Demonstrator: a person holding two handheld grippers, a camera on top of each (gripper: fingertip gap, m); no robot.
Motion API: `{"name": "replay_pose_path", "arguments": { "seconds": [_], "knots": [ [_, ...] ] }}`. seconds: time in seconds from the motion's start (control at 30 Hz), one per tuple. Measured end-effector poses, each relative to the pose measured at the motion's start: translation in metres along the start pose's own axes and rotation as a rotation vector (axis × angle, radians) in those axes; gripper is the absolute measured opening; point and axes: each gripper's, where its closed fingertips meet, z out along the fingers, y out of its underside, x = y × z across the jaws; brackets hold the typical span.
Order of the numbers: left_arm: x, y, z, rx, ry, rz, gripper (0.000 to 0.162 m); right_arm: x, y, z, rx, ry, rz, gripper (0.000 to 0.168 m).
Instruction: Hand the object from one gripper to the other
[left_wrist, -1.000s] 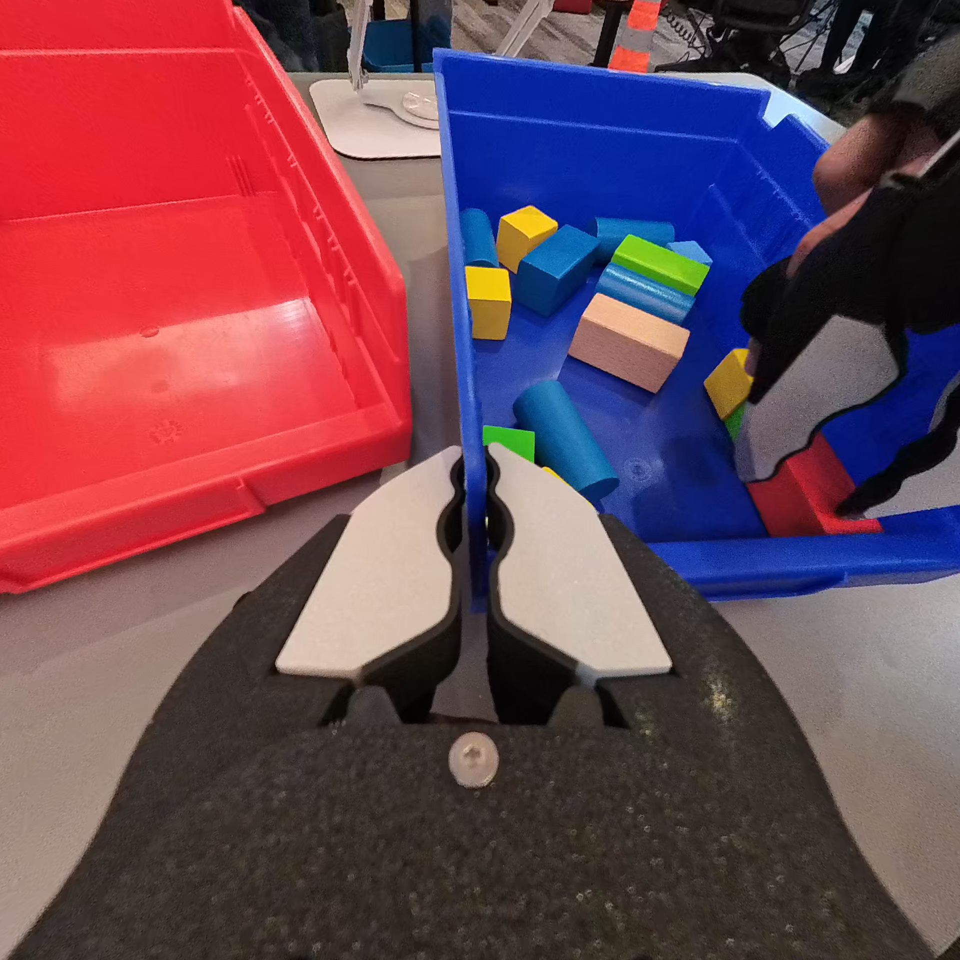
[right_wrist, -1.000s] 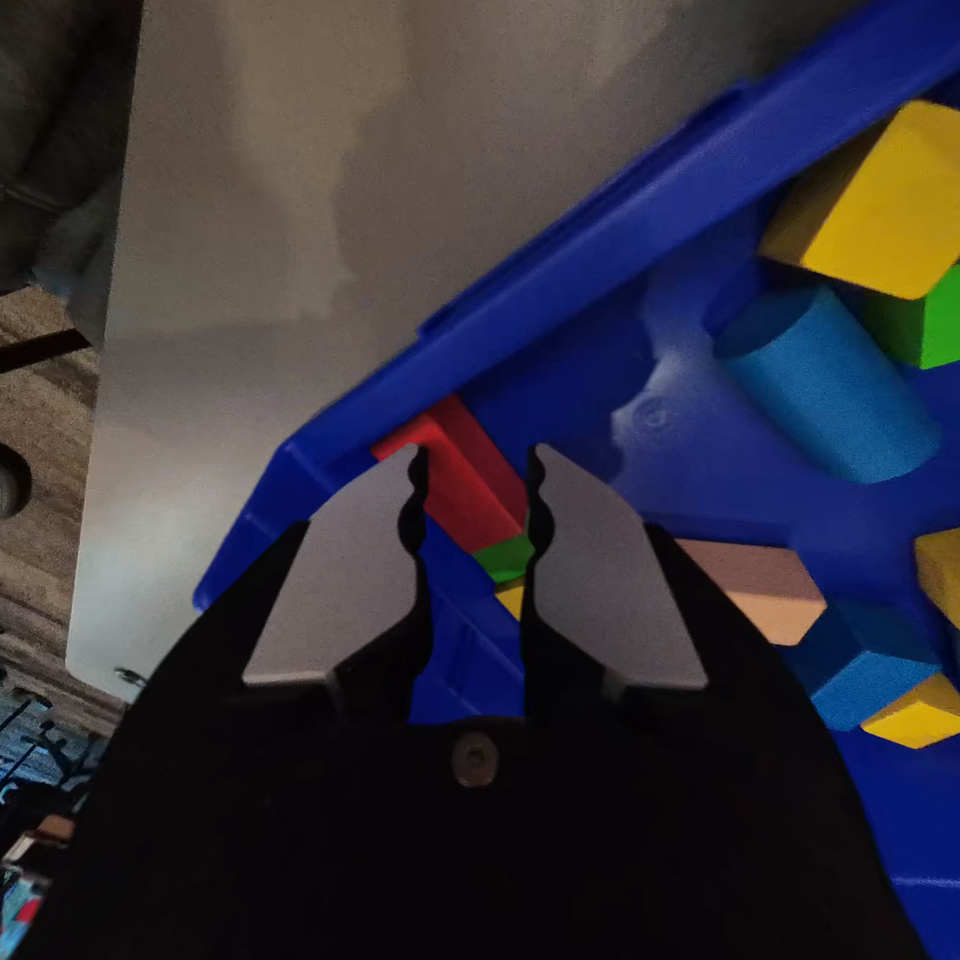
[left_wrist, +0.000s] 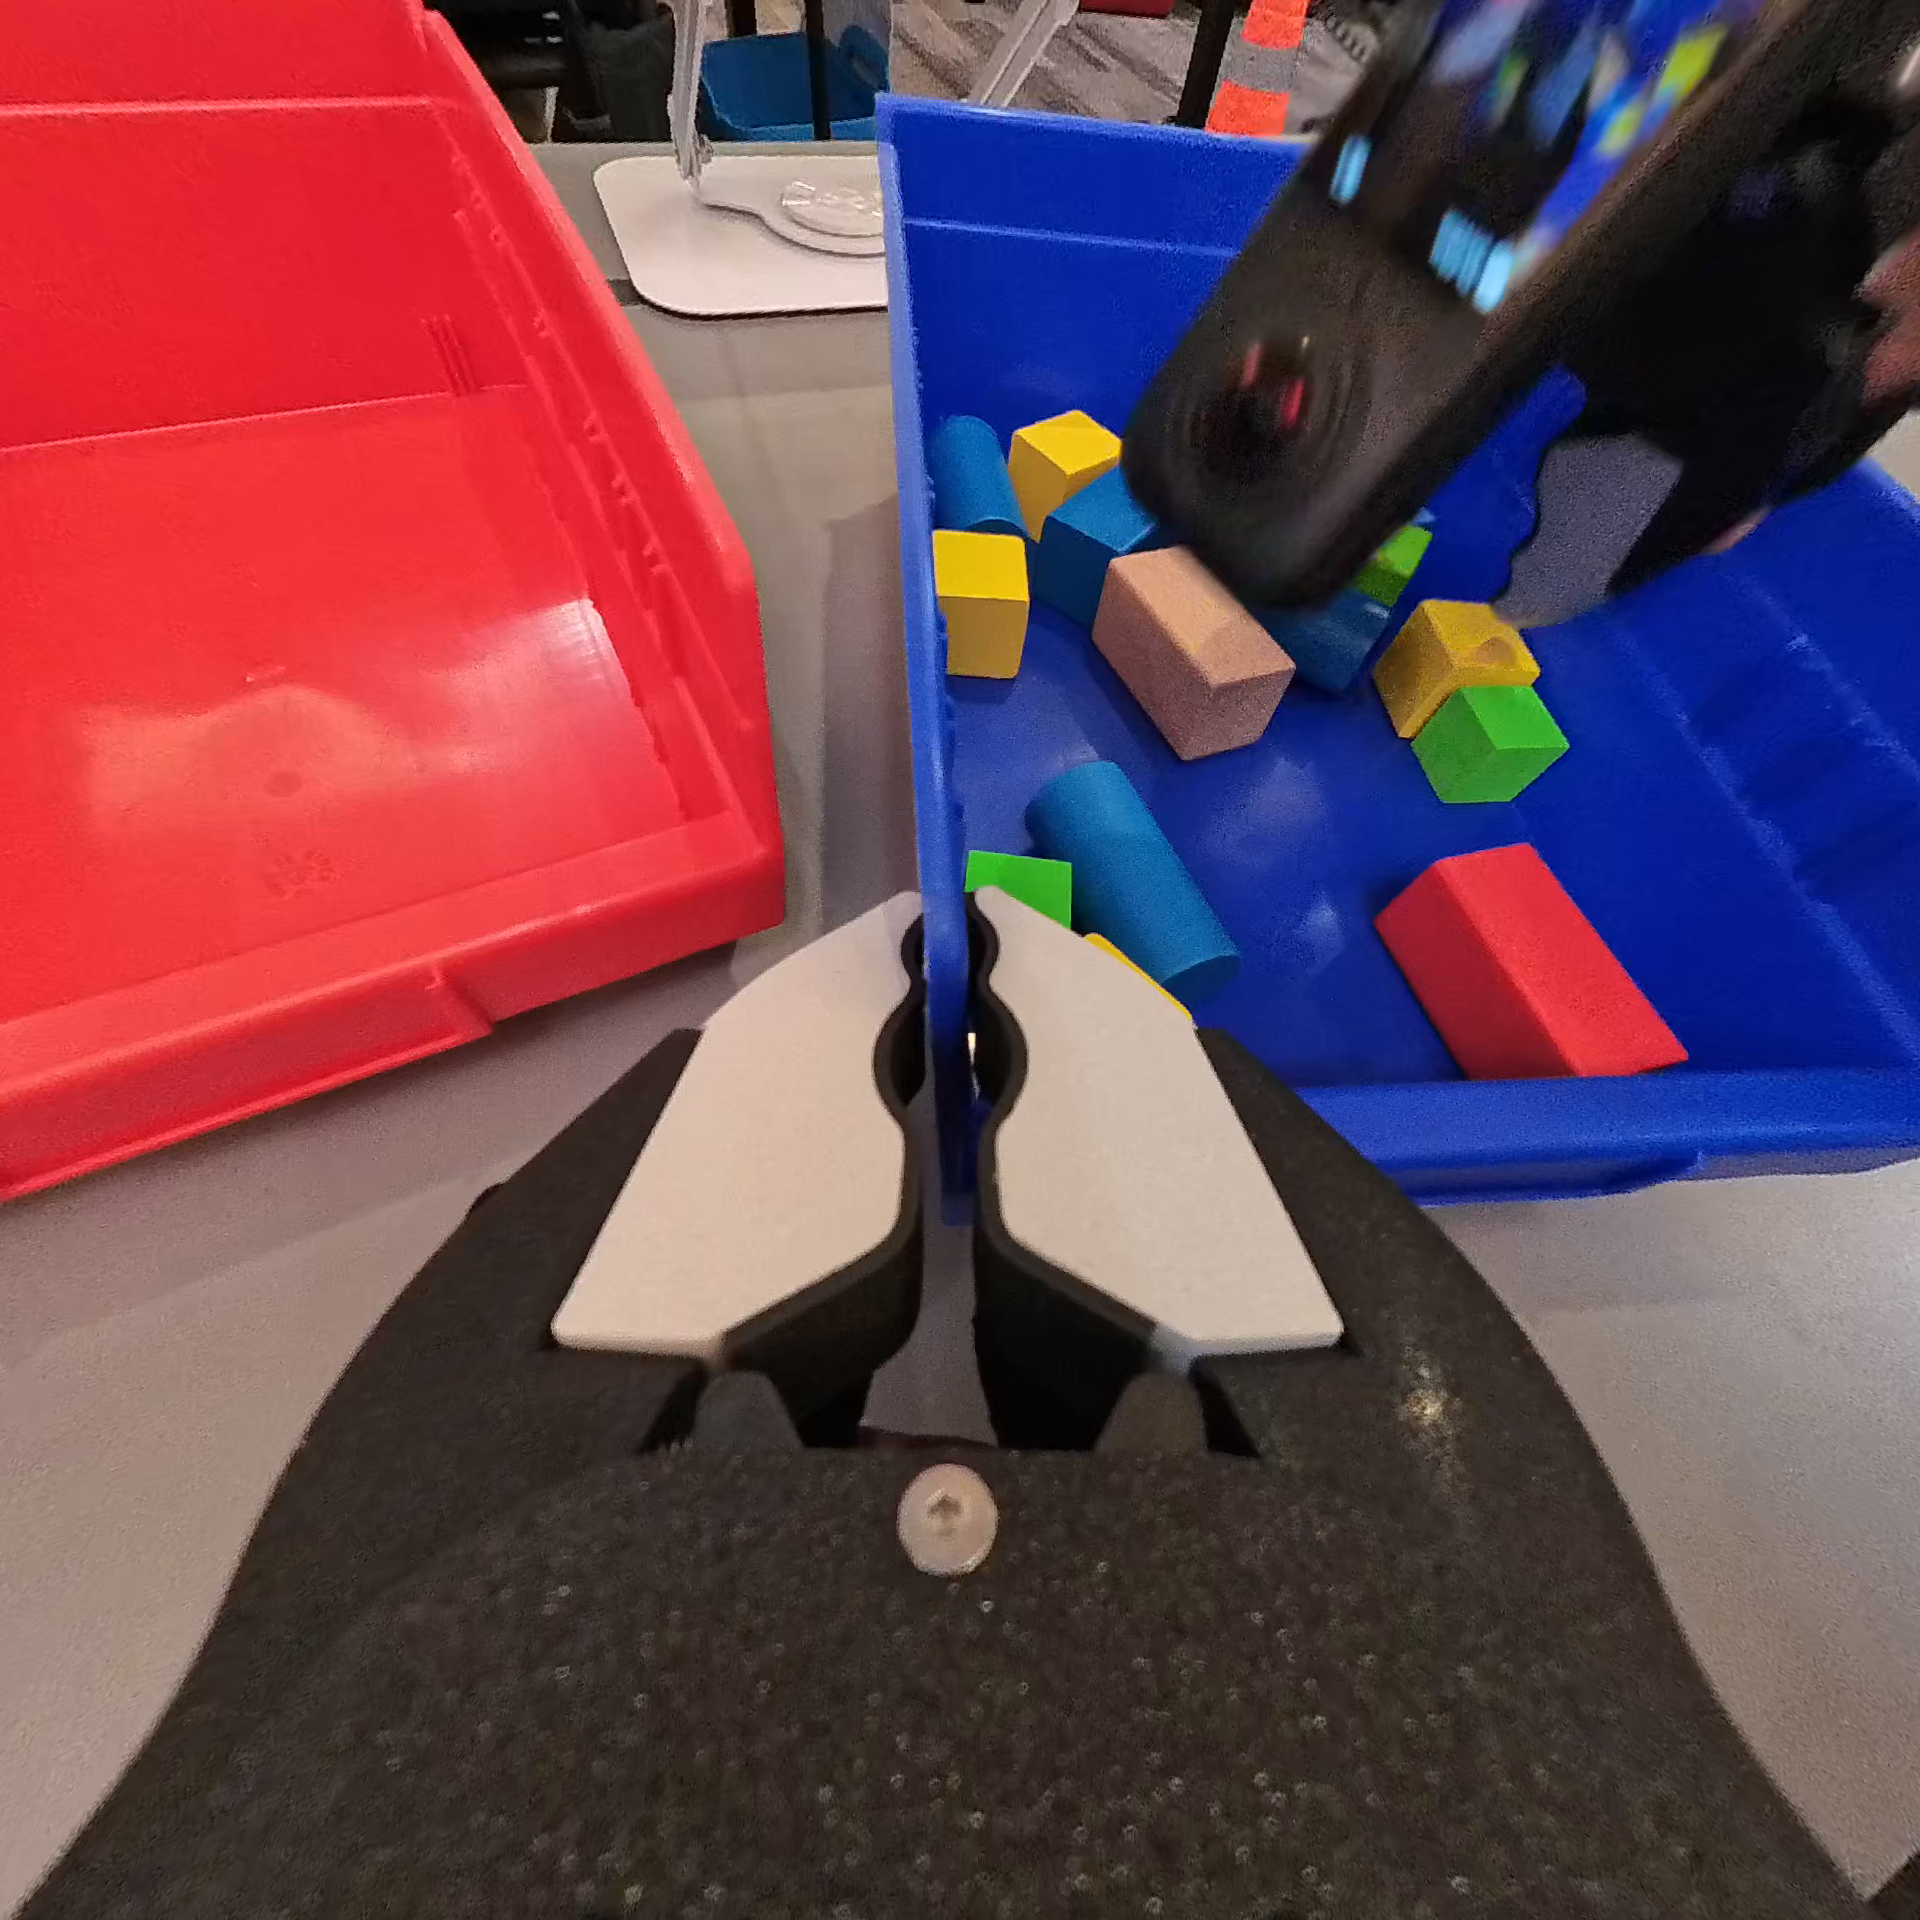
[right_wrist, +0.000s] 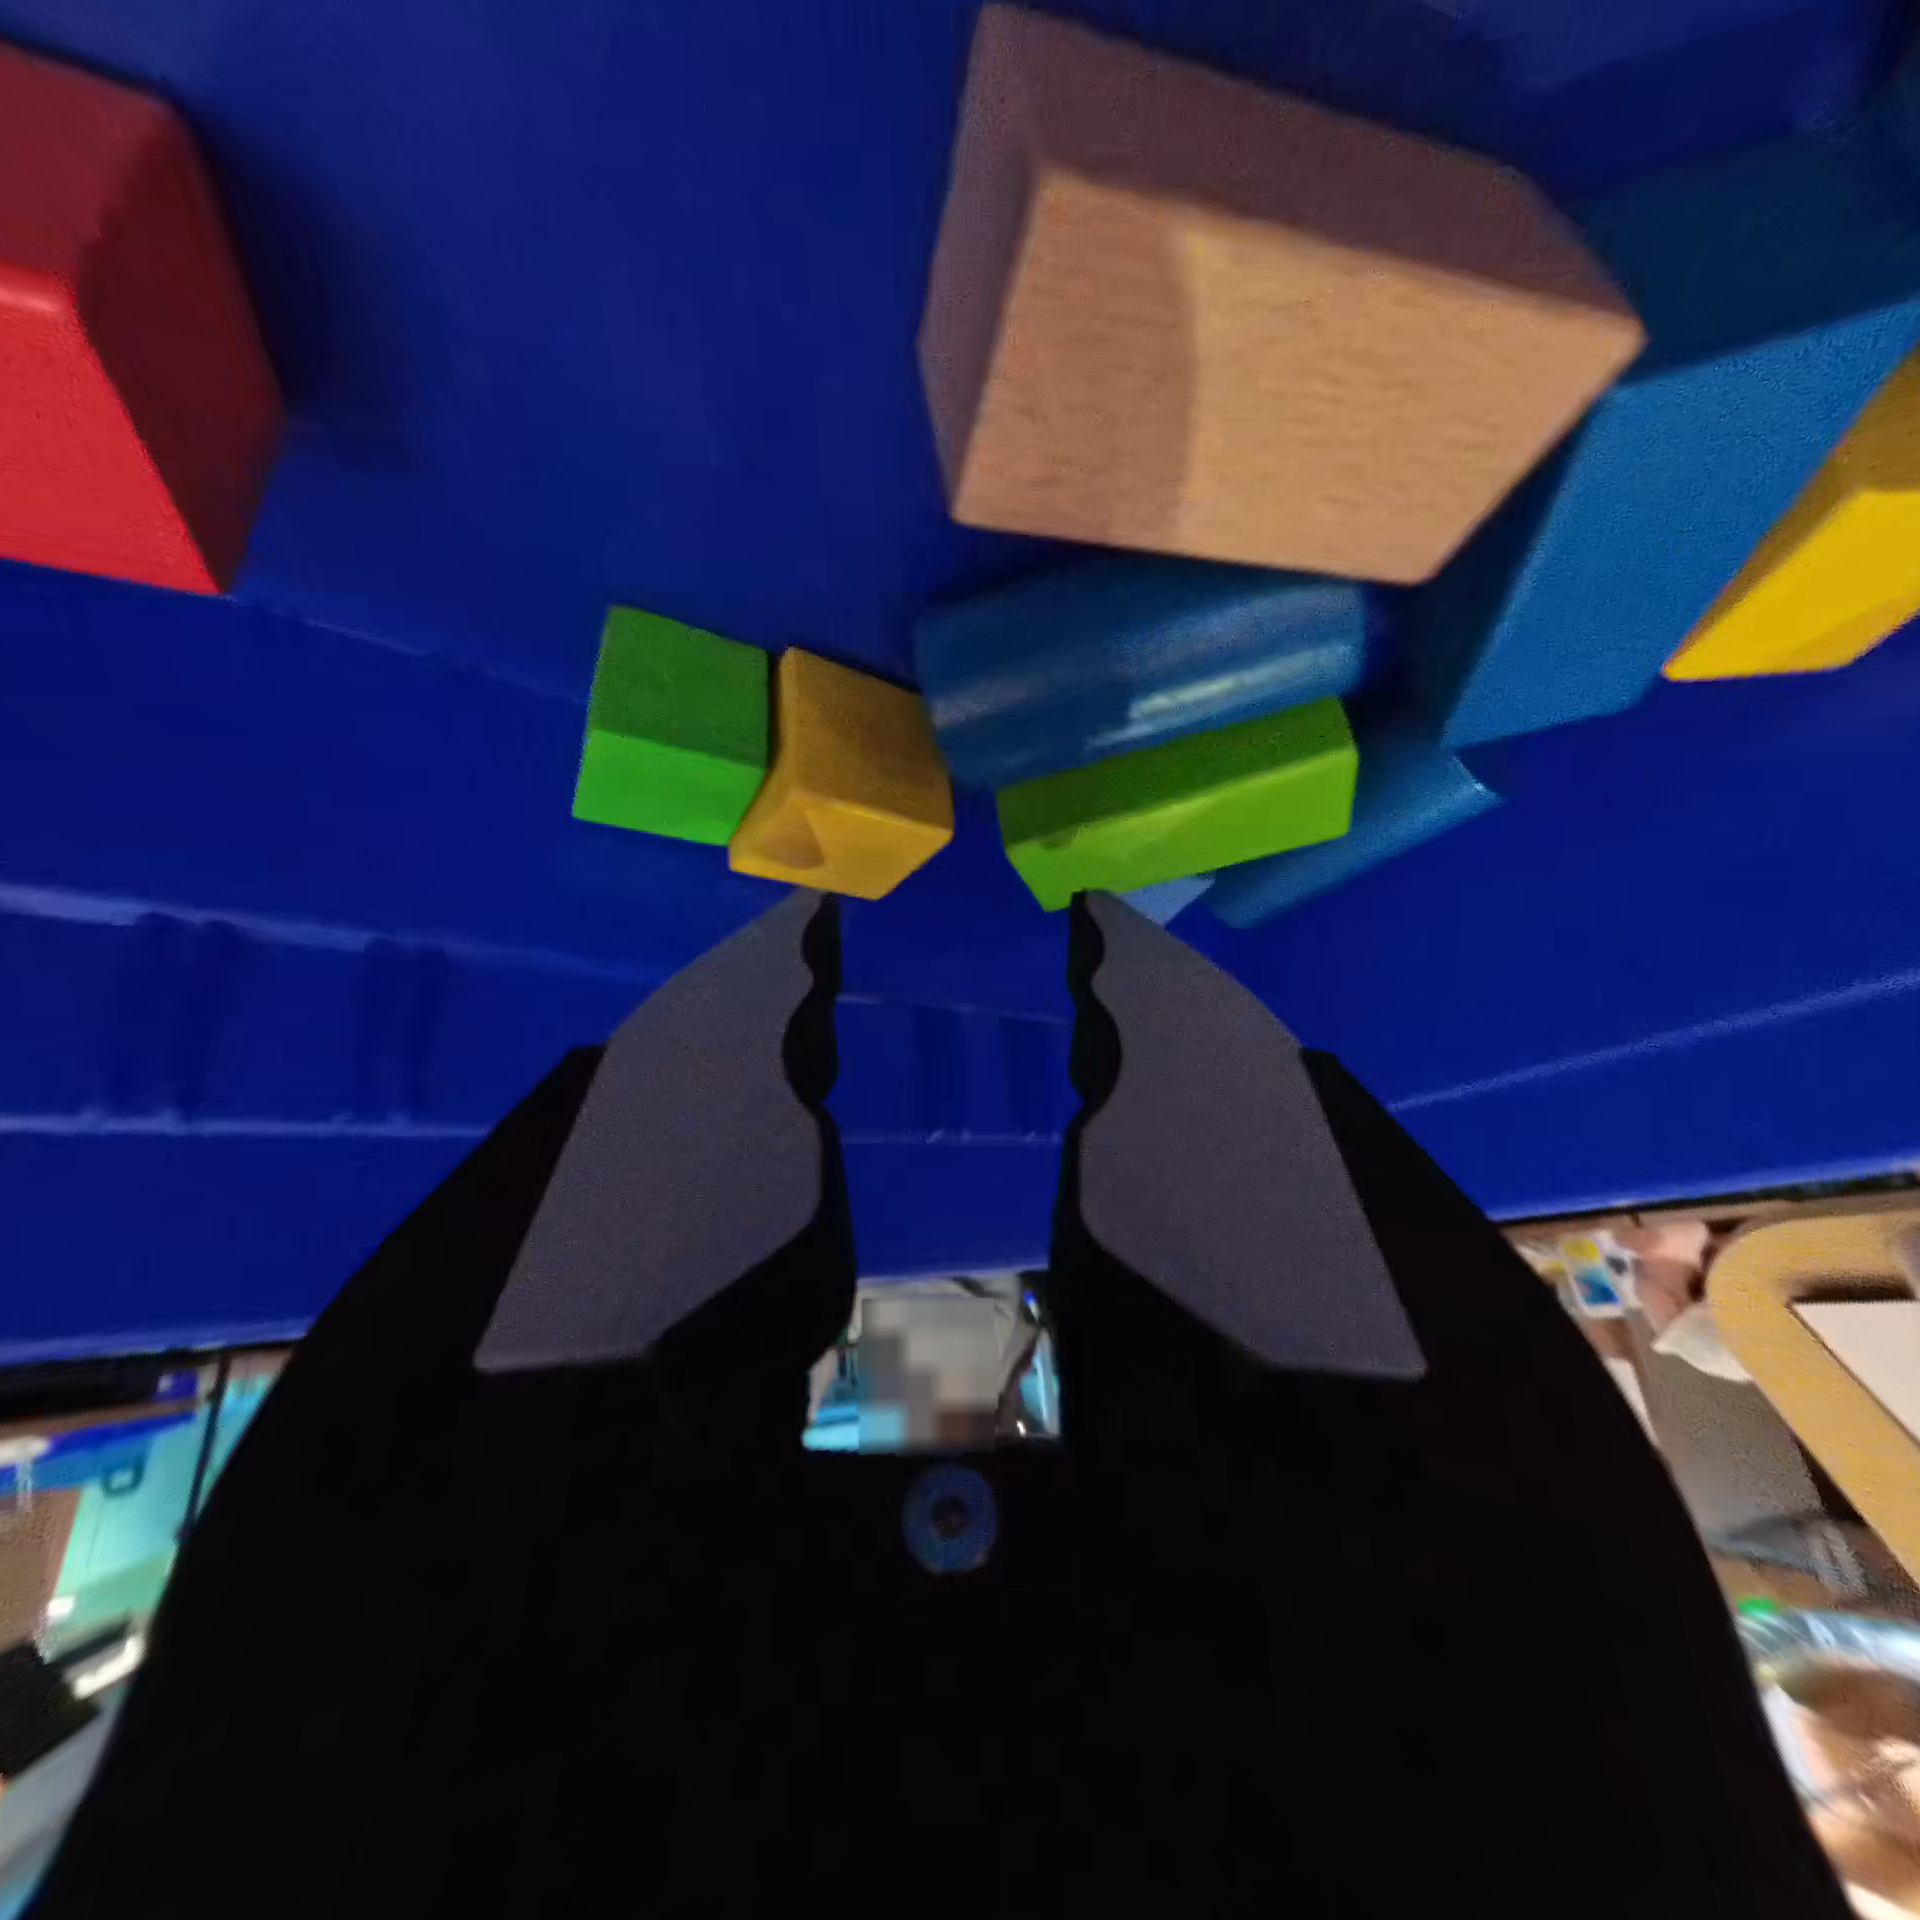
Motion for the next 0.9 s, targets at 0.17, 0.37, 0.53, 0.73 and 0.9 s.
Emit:
{"name": "replay_pose_path", "arguments": {
  "seconds": [0.17,0.37,0.53,0.73,0.9],
  "knots": [
    [0.001,0.0,0.0,0.0,-0.005,0.001,0.003,-0.023,-0.012,0.001,-0.055,-0.156,-0.044,0.036],
    [0.001,0.0,0.0,0.004,0.004,0.0,0.004,-0.002,-0.025,-0.052,0.516,-0.155,0.262,0.065],
    [0.006,0.002,-0.002,0.004,0.01,0.02,0.004,-0.02,-0.003,-0.078,0.81,0.075,0.615,0.066],
    [0.023,0.003,-0.001,-0.001,0.041,0.009,0.005,-0.121,0.005,-0.069,1.259,0.032,1.315,0.083],
    [0.044,-0.001,0.011,-0.002,0.036,0.012,0.007,-0.116,-0.004,-0.02,1.209,0.134,1.599,0.056]
  ]
}}
